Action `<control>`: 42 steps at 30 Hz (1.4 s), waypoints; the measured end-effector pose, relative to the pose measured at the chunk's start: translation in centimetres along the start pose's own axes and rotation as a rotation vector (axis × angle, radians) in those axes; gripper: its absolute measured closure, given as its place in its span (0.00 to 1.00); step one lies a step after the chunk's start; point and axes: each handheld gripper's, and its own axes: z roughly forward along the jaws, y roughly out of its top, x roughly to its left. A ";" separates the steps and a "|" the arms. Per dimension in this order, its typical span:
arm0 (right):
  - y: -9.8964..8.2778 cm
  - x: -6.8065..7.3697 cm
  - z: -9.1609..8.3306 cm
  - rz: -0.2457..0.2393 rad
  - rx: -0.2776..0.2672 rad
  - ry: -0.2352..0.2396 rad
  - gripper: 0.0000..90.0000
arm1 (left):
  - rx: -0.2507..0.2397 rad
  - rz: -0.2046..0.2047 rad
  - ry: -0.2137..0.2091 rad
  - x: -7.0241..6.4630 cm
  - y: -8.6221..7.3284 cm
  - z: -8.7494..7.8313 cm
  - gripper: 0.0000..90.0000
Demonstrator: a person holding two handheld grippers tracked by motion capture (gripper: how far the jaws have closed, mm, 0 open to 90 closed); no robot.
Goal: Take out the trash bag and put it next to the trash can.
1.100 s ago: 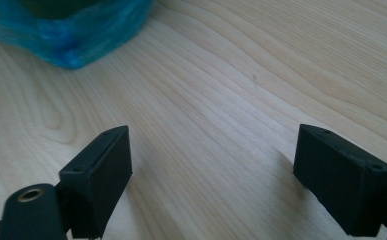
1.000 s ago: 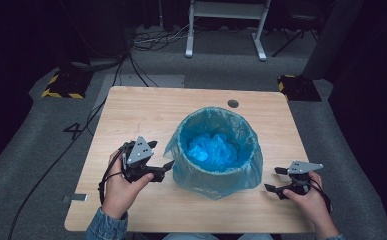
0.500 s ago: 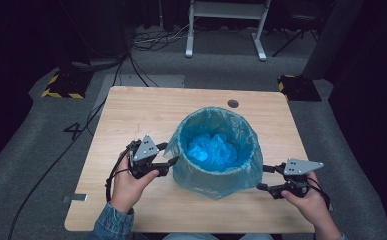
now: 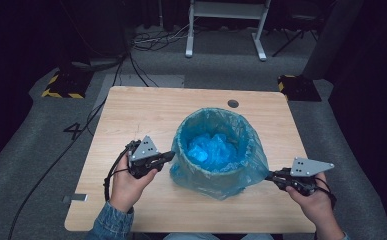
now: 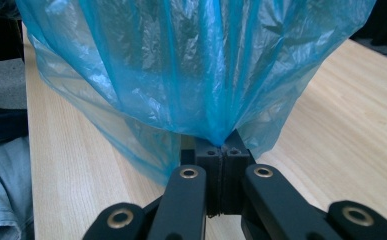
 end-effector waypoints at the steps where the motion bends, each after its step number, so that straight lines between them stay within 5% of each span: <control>1: 0.2 0.0 -0.2 -0.004 0.000 -0.004 1.00 | -0.004 -0.002 -0.006 0.0 0.1 -0.2 1.00; 4: 1.0 0.2 -0.6 -0.020 -0.010 -0.010 1.00 | -0.034 -0.020 -0.025 0.2 0.2 -0.8 1.00; 21: 6.5 -0.4 -2.2 -0.077 -0.093 -0.030 1.00 | -0.102 0.035 0.006 0.0 3.4 -2.6 1.00; 42: 11.4 -0.2 -2.8 -0.134 -0.199 -0.068 1.00 | -0.147 0.104 -0.014 -1.1 7.0 -2.3 1.00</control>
